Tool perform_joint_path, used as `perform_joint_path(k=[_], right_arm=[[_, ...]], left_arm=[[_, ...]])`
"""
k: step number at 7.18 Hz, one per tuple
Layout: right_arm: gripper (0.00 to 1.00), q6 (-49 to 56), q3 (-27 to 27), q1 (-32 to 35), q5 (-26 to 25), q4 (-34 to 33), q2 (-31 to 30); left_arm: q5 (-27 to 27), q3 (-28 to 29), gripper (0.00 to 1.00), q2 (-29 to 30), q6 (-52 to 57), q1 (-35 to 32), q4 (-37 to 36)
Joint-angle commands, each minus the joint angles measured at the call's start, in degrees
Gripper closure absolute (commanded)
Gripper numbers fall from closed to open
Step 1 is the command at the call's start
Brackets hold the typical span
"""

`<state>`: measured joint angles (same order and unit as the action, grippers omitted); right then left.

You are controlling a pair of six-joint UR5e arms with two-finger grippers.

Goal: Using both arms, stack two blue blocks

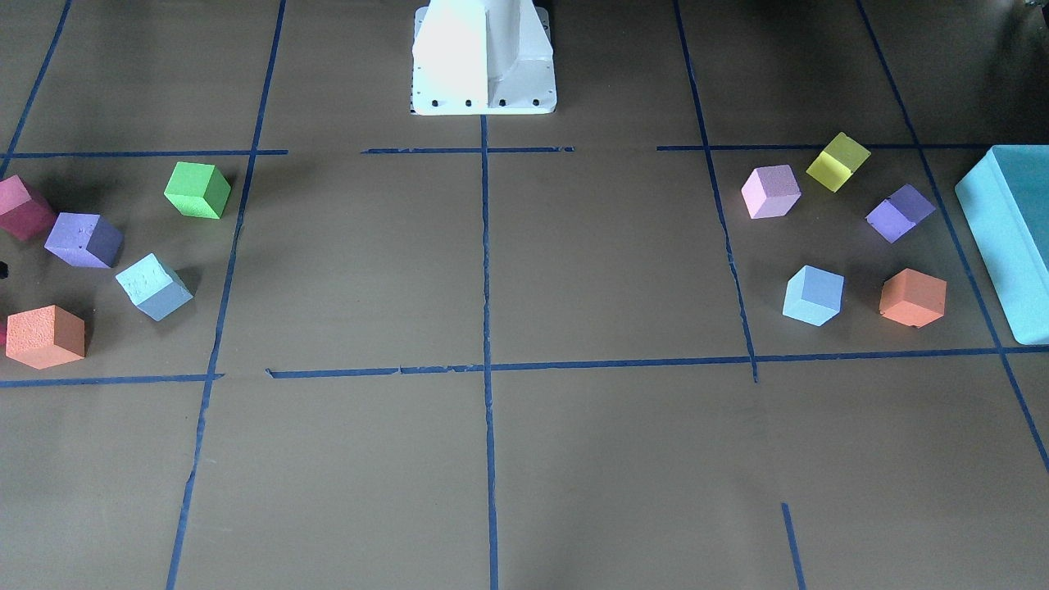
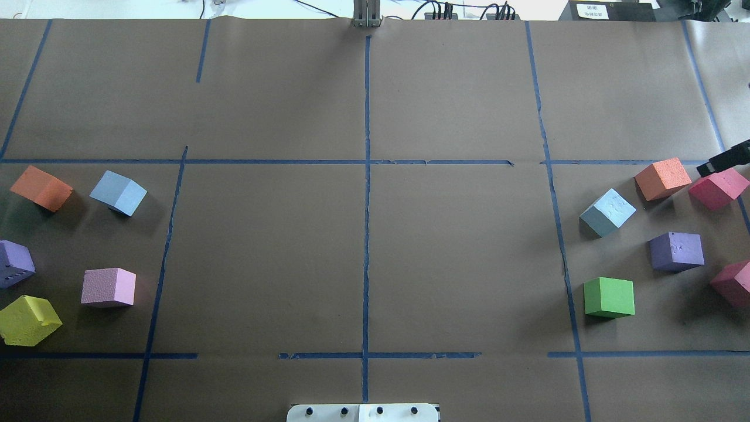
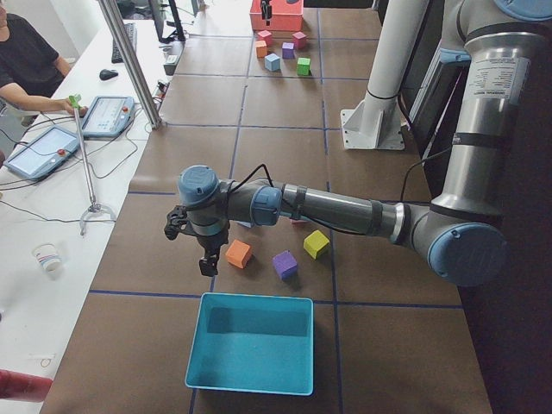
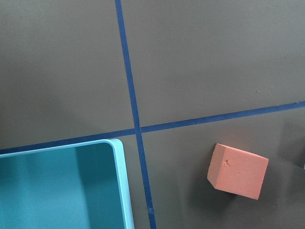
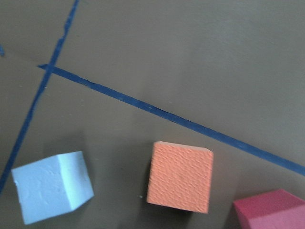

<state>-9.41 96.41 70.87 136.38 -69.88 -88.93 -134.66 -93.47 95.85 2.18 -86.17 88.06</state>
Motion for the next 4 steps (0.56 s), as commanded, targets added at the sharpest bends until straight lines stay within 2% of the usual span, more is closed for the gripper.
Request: perform_joint_path(k=[1,2,4], right_arm=[[0.01,-3.93,6.49,-9.04,-7.40,0.45,0.69],[0.01,-3.95,6.86,-13.26,-11.10,0.53,0.78],[0.01,-4.03,6.86,-19.34,-14.90,0.71,0.52]], left_arm=[[-0.95,-0.22,0.00,-1.45,0.01,0.04,2.89],[-1.91,-0.14,0.00,-1.89,0.01,0.04,3.86],[-1.92,-0.31,0.00,-1.90,0.01,0.04,3.96]])
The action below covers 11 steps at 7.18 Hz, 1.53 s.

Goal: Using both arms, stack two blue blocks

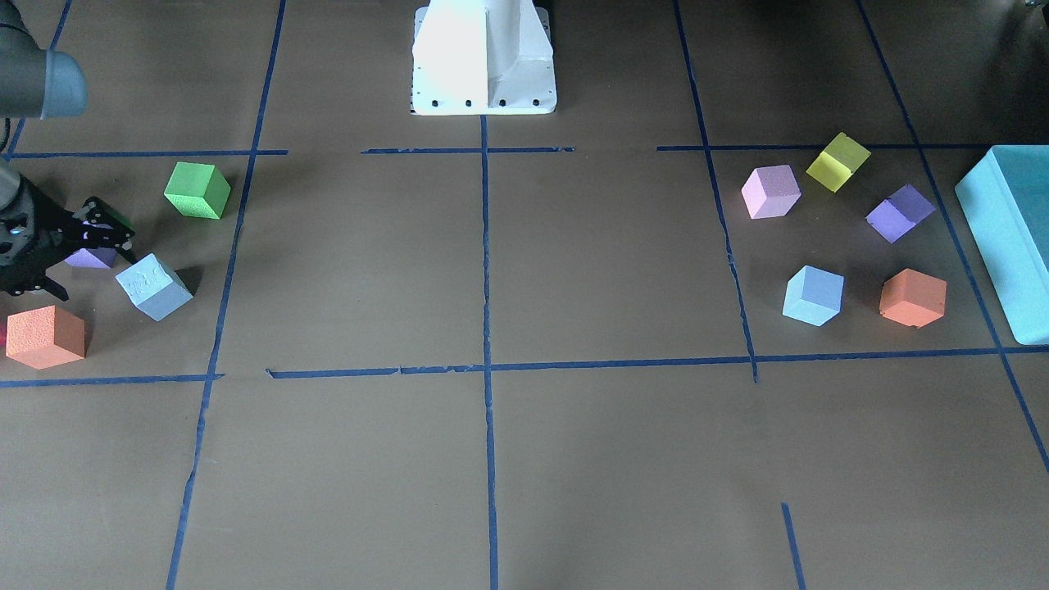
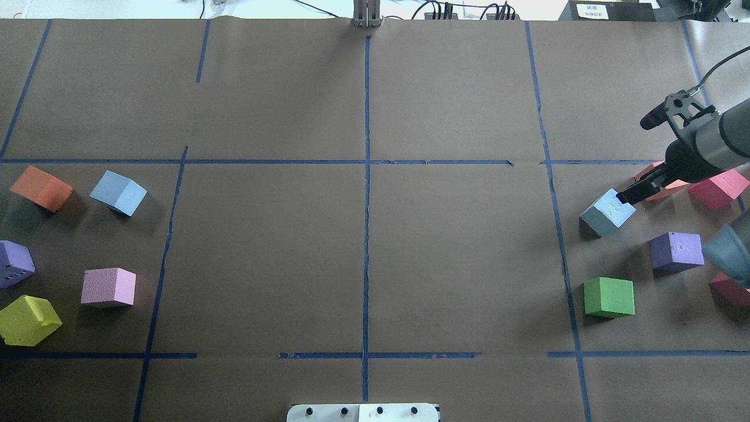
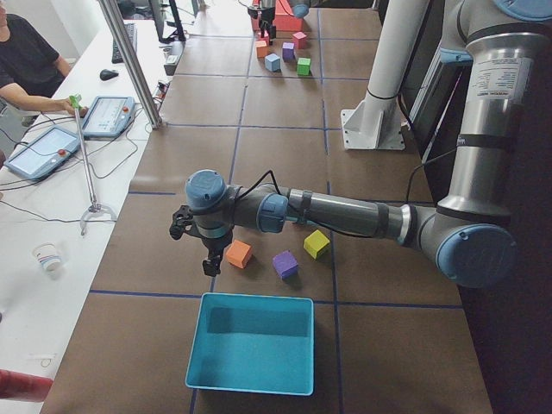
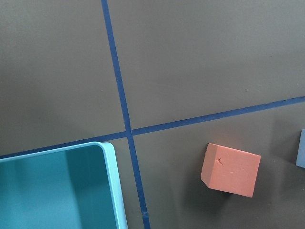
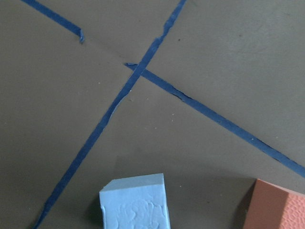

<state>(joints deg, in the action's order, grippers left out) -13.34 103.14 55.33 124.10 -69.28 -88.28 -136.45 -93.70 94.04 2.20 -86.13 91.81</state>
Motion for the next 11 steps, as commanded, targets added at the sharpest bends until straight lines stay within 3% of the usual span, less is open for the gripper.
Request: perform_joint_path(k=[1,7,8,9,10,11], right_arm=[[0.01,-0.02,-0.12,-5.13,-3.33,1.59,-0.57],[0.06,1.38,-3.98,-7.08,-8.60,2.92,-0.31],[0.14,1.38,-5.82,-8.38,-8.70,3.79,-0.05],[0.69,1.38,-6.45,-8.39,-8.44,5.80,0.04],[1.00,1.12,-6.19,-8.40,-7.91,6.08,0.30],[1.00,0.42,-4.89,-8.31,-7.12,5.74,2.04]], left_arm=[[-0.13,-0.25,0.00,-0.17,0.00,0.00,0.21],[-0.22,-0.86,0.00,-0.17,0.00,0.00,0.12],[-0.91,-0.87,0.00,-0.52,0.00,0.00,0.12],[-1.09,-0.96,0.00,-0.52,0.00,0.00,0.21],[-1.10,-2.18,0.00,-0.61,0.00,0.00,0.12],[-1.10,-2.88,0.00,-0.96,-0.17,0.00,0.03]])
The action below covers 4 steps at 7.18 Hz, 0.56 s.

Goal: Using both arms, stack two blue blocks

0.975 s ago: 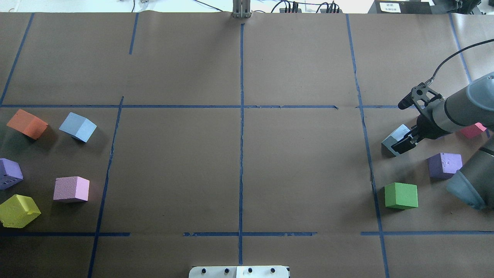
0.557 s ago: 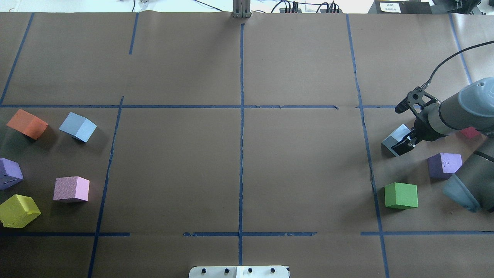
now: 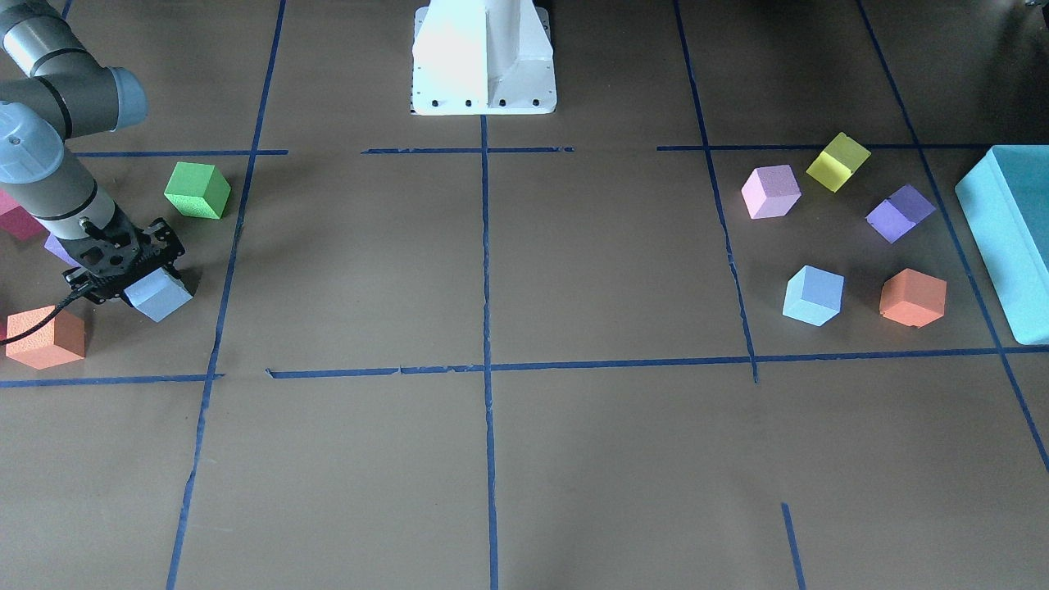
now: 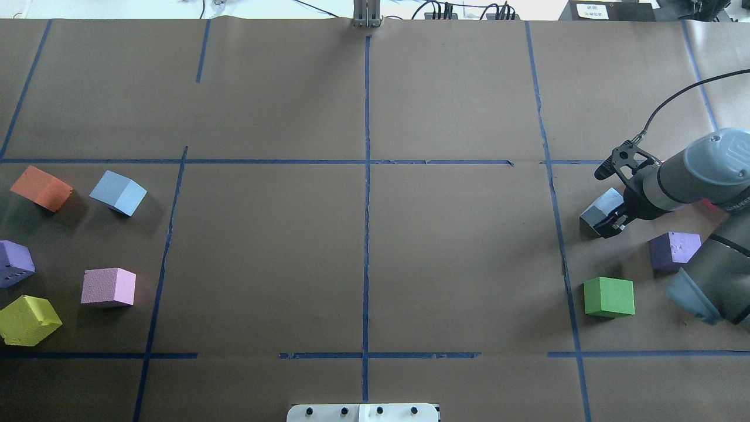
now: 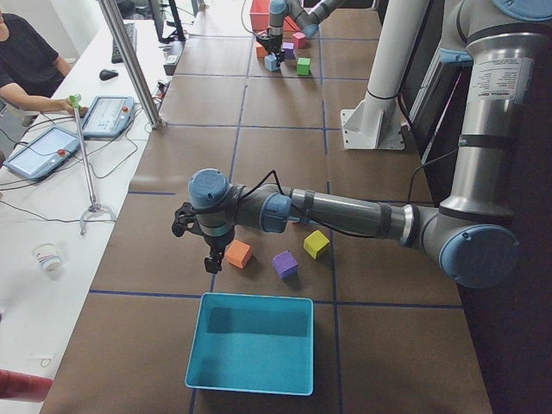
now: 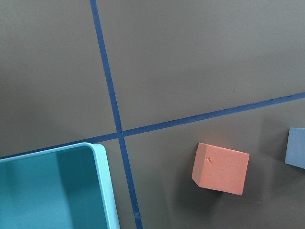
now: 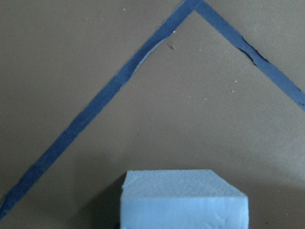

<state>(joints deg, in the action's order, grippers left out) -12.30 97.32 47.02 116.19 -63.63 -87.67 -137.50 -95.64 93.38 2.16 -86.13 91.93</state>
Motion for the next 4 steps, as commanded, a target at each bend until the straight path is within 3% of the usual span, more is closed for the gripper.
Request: perform_joint_path(k=[1,4], right_arm=[[1.00,-8.63,2.42,-0.08,2.45,-1.04,5.89],[1.00,-46.82,0.08,-9.72,0.55,-10.33,26.96]], left_arm=[[-0.05,-1.04,0.00,-0.39,-0.40,0.00,0.00],[-2.67,-1.21,0.00,-0.39,-0.22,0.00,0.09]])
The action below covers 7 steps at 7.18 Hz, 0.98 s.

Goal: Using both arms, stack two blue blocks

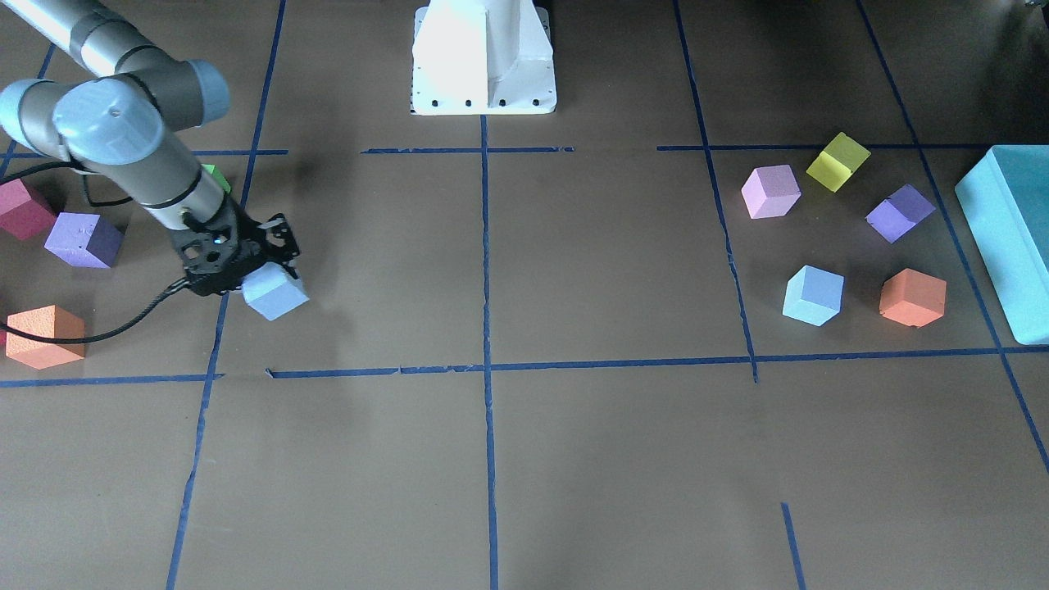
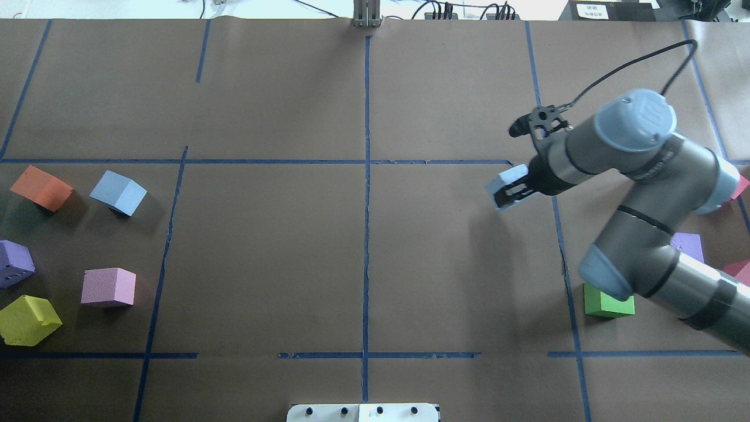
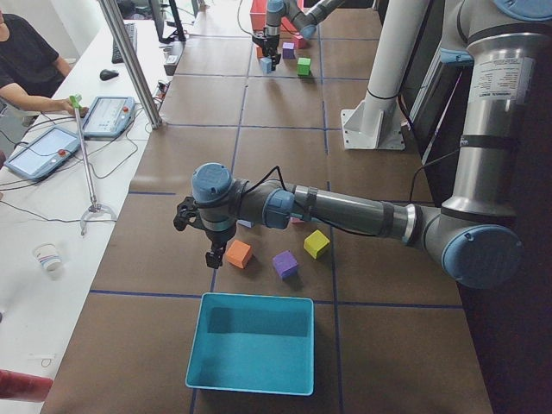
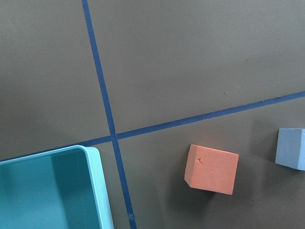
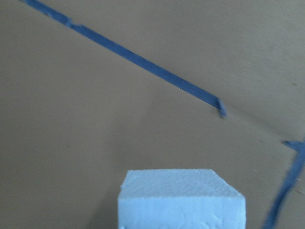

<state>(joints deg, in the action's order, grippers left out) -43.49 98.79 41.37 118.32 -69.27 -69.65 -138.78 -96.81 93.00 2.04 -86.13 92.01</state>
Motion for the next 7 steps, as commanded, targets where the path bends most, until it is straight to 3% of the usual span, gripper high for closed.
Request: perform_joint_path(k=[1,3,5,7], right_arm=[[1.00,-22.80,-5.85,-7.58,-6.04,-6.04,15.27],[1.00,-33.21,-13.59,-10.25,-9.33,-6.23,22.33],[0.99,-34.98,-18.96,-11.66,-10.82,-9.37,26.73],[0.98,-34.13,-21.18,-13.15,-12.32,-9.39,27.29]], left_arm=[[-1.40,-0.13,0.00,-0.01,-0.28,0.00,0.01],[-1.75,-0.22,0.00,-0.01,-0.28,0.00,0.01],[-2.90,-0.40,0.00,-0.45,-0.28,0.00,0.01],[-2.90,-0.48,0.00,-0.45,-0.37,0.00,0.01]])
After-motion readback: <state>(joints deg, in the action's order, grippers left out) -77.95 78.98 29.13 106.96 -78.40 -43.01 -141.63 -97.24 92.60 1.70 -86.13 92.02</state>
